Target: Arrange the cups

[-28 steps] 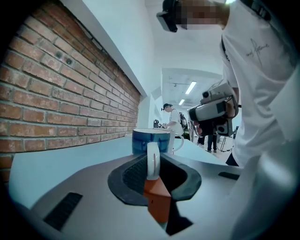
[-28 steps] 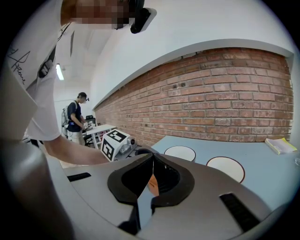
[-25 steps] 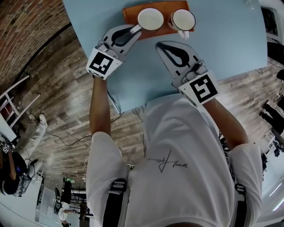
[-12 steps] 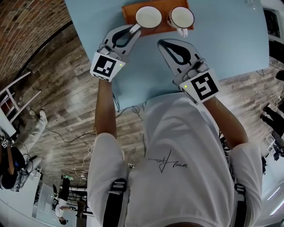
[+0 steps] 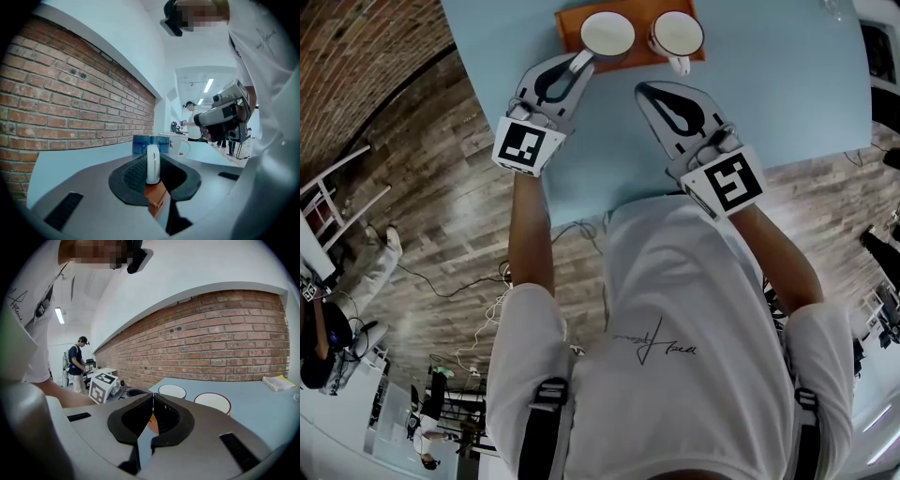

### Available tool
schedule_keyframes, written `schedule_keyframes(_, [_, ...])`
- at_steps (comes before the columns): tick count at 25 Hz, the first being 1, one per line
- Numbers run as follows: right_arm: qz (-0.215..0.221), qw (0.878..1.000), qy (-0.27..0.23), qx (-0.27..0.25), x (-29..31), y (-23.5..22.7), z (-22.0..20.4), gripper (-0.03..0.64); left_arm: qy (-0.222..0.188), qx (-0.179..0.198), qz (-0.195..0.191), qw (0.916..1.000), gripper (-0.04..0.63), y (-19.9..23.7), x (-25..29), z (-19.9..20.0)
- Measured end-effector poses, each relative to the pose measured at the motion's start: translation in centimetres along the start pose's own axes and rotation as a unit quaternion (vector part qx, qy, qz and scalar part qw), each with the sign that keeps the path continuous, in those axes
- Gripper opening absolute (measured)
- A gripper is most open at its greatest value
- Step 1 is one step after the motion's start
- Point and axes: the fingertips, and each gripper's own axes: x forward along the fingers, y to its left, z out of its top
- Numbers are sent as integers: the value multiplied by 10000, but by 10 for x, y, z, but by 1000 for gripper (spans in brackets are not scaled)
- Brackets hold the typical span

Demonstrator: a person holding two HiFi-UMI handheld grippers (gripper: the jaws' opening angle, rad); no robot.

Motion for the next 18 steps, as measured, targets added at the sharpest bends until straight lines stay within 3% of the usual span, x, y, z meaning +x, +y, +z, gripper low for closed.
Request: schedule_keyframes(18, [55, 9997, -242, 51, -26, -9, 4, 23, -254, -324, 739, 9964, 55, -9, -7, 19])
